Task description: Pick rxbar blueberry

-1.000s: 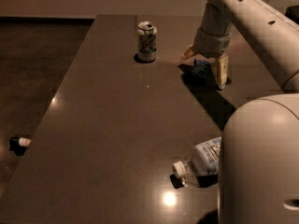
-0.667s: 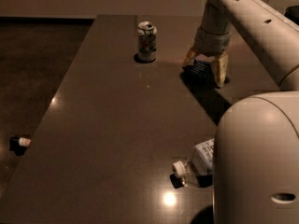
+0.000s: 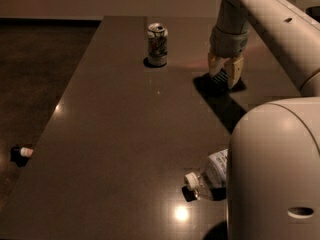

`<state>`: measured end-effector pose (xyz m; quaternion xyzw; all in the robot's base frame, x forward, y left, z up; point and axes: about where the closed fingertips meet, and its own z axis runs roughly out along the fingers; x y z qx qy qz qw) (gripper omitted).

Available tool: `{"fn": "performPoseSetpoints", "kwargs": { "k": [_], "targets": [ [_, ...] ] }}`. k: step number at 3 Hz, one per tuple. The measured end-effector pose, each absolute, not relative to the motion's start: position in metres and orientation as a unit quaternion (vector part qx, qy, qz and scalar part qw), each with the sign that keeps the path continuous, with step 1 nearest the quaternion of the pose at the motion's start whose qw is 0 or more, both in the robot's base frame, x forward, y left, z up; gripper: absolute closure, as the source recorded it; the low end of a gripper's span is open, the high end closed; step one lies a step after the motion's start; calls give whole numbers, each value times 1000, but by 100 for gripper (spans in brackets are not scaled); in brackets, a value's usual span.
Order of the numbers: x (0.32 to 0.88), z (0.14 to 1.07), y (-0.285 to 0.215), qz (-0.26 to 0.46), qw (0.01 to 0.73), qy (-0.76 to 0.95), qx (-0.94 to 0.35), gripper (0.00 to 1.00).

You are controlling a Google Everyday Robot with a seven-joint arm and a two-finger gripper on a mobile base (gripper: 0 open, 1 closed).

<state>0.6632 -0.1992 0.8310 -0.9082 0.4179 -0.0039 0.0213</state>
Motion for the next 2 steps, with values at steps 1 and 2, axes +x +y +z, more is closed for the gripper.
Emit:
{"fn": "performPoseSetpoints", "kwargs": {
  "k": [1, 2],
  "targets": [
    [663, 832, -200, -4, 21, 419, -908, 53],
    [662, 833, -202, -4, 21, 420, -907, 54]
  ]
}}
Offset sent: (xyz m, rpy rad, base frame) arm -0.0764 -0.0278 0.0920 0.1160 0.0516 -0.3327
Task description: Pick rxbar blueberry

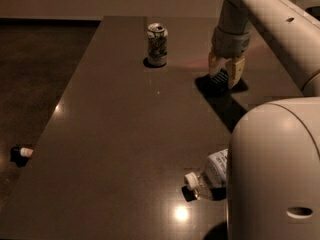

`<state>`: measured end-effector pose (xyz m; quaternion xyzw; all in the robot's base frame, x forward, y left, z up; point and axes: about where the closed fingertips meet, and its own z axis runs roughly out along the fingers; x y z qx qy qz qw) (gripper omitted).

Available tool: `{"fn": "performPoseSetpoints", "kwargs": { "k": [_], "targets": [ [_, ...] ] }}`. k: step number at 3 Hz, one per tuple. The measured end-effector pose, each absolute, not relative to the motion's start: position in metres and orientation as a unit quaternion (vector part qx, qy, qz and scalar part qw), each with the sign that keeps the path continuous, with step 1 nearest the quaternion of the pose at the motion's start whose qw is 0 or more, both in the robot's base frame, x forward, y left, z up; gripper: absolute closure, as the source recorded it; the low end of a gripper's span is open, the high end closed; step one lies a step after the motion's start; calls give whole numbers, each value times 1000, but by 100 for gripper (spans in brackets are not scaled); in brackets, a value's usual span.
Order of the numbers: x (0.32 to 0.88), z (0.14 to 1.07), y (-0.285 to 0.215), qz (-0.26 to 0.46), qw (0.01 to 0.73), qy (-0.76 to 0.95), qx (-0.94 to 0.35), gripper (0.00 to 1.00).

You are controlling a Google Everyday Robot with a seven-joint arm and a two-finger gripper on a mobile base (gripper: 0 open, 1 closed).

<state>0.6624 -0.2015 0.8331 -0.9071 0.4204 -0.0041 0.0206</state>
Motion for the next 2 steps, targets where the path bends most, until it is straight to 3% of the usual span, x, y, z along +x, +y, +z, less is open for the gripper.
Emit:
{"fn": "performPoseSetpoints", "kwargs": {
  "k": [2],
  "targets": [
    [662, 834, -203, -4, 20, 422, -906, 55]
  ]
}}
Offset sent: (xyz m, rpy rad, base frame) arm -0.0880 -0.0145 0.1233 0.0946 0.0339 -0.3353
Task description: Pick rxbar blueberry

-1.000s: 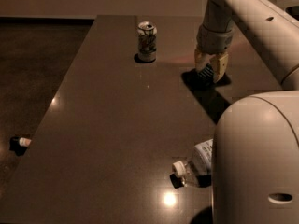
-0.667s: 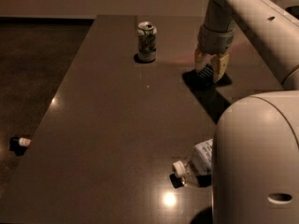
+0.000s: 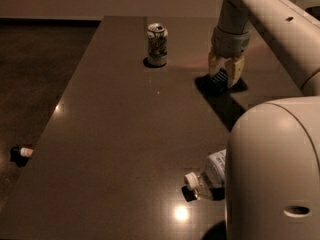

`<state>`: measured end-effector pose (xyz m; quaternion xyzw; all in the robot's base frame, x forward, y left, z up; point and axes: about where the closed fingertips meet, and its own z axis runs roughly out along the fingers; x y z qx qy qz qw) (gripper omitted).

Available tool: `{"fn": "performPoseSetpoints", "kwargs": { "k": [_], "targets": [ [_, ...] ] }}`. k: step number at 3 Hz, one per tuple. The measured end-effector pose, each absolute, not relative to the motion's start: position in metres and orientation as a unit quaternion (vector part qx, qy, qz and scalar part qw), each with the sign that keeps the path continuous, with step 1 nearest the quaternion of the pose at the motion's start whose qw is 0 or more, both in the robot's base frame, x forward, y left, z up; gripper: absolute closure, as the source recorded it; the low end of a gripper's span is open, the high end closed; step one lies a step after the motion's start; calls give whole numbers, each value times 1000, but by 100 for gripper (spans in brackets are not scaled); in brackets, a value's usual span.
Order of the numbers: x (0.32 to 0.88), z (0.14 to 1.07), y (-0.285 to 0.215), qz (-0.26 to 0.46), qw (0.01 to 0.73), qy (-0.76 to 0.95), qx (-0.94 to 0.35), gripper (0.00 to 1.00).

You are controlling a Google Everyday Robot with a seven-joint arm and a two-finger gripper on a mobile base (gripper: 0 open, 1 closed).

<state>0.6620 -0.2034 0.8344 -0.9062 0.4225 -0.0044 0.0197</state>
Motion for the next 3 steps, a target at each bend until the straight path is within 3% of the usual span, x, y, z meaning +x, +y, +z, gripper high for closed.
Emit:
{"fn": "performPoseSetpoints", "kwargs": {
  "k": [3],
  "targets": [
    [661, 837, -206, -5, 18, 426, -905, 58]
  ]
}}
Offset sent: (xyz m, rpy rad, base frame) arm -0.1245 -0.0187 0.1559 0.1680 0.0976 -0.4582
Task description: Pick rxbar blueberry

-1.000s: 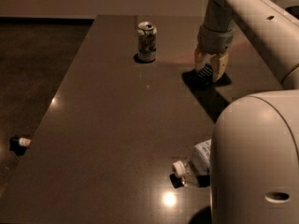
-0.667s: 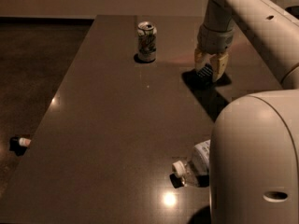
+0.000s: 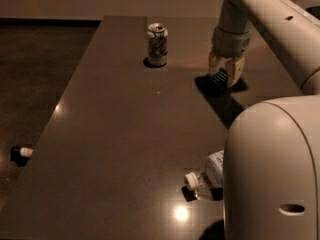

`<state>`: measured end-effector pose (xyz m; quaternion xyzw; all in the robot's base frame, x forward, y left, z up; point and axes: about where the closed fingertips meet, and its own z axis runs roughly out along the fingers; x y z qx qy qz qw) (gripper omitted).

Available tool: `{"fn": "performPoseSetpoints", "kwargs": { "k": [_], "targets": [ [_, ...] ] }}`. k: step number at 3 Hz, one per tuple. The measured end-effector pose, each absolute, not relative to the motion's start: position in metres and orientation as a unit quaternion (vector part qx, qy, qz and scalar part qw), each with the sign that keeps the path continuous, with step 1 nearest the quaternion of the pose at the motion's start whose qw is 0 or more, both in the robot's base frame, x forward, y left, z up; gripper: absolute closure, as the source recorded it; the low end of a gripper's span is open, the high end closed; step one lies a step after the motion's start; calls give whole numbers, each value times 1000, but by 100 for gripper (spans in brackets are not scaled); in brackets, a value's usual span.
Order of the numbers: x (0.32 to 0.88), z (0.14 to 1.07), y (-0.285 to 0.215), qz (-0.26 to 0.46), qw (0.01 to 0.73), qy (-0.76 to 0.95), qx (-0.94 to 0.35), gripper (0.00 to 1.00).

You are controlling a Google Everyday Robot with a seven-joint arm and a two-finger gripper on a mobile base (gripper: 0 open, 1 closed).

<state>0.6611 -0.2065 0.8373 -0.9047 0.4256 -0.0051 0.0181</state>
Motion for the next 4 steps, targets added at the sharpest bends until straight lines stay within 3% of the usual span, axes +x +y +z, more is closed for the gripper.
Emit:
{"fn": "performPoseSetpoints", "kwargs": {
  "k": [4],
  "targets": [
    [660, 841, -211, -6, 16, 430, -903, 60]
  ]
}}
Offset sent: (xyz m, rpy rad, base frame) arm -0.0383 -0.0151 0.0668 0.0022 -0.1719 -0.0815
